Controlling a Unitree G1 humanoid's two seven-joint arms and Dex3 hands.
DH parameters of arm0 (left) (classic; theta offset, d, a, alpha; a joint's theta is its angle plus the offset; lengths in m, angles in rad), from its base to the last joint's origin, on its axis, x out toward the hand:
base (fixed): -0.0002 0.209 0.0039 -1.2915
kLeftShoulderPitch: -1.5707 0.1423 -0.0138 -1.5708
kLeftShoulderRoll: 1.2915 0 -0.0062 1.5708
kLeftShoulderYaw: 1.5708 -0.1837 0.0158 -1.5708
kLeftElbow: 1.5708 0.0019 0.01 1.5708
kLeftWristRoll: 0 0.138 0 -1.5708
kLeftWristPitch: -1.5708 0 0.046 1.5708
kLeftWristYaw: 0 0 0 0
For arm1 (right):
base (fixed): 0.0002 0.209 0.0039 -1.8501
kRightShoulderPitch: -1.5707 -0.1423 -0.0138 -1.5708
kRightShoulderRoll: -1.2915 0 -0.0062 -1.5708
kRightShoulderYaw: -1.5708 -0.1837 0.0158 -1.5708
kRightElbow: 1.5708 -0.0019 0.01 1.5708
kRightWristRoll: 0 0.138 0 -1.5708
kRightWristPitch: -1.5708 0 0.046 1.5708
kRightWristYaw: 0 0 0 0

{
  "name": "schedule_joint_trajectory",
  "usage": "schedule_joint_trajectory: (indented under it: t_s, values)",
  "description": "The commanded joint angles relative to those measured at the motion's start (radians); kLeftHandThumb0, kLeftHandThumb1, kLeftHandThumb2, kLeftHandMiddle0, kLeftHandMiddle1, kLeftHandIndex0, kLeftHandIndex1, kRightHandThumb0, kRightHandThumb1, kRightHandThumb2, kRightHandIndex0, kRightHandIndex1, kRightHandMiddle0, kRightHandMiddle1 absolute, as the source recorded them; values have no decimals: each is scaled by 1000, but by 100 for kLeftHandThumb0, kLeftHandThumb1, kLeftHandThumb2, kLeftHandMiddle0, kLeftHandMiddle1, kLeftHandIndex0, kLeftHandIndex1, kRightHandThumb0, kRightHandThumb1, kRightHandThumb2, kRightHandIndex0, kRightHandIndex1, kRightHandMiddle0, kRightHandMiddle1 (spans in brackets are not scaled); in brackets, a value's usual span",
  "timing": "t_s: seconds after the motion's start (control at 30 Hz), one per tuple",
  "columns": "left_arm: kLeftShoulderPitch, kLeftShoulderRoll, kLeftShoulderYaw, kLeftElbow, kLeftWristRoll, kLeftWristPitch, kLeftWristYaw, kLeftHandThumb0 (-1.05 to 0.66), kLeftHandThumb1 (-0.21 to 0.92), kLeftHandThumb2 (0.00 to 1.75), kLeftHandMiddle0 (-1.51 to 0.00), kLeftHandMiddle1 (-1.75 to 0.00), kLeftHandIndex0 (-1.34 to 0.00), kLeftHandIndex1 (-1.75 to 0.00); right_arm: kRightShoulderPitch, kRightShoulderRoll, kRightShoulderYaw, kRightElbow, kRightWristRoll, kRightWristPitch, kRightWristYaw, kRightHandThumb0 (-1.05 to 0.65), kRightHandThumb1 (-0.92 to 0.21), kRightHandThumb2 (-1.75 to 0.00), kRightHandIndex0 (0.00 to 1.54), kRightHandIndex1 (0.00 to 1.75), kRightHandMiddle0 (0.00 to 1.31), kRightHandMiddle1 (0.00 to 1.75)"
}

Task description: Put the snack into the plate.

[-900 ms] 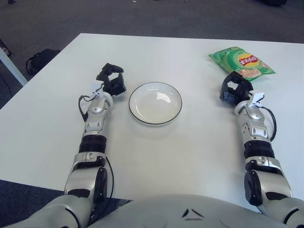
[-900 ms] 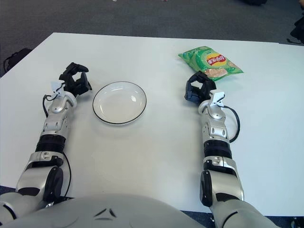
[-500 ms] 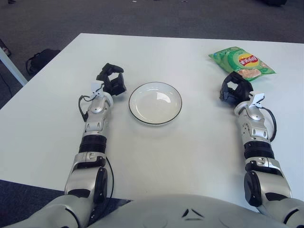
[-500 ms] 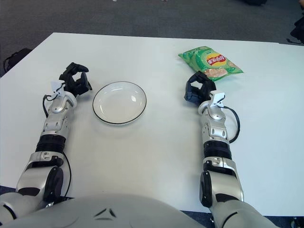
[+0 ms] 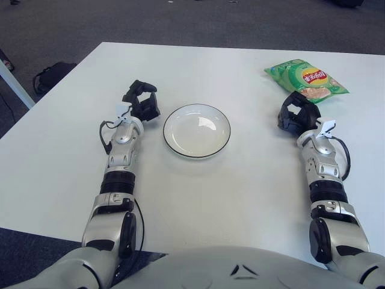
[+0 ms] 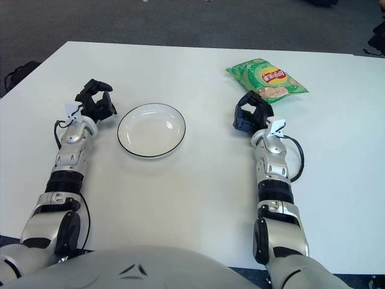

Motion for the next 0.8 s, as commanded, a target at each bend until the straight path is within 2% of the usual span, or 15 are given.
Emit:
schedule_joint_trajectory:
  t_s: [0.0, 0.23, 0.47, 0.77]
  values:
    - [11, 7, 1, -9, -2, -8, -6, -42, 52, 107, -100, -175, -46, -175, 27, 10, -1, 43, 14, 3, 22, -53, -22, -144, 126, 175, 70, 175]
    - [11, 5, 6, -11, -7, -3, -4, -42, 51, 107, -100, -175, -46, -175, -1, -16, -7, 74, -4, -49, 6, -54, -19, -148, 126, 175, 73, 175]
    - [23, 2, 4, -35, -8, 5, -4, -42, 51, 107, -101, -175, -46, -175, -19, -42, 9, 6, -100, -77, -110, -54, -19, -148, 124, 175, 72, 175]
    - [41, -3, -4, -61, 8, 13, 12, -42, 51, 107, -99, -175, -46, -175, -35, -59, 18, -77, -139, -60, -159, -51, -24, -141, 117, 175, 68, 175]
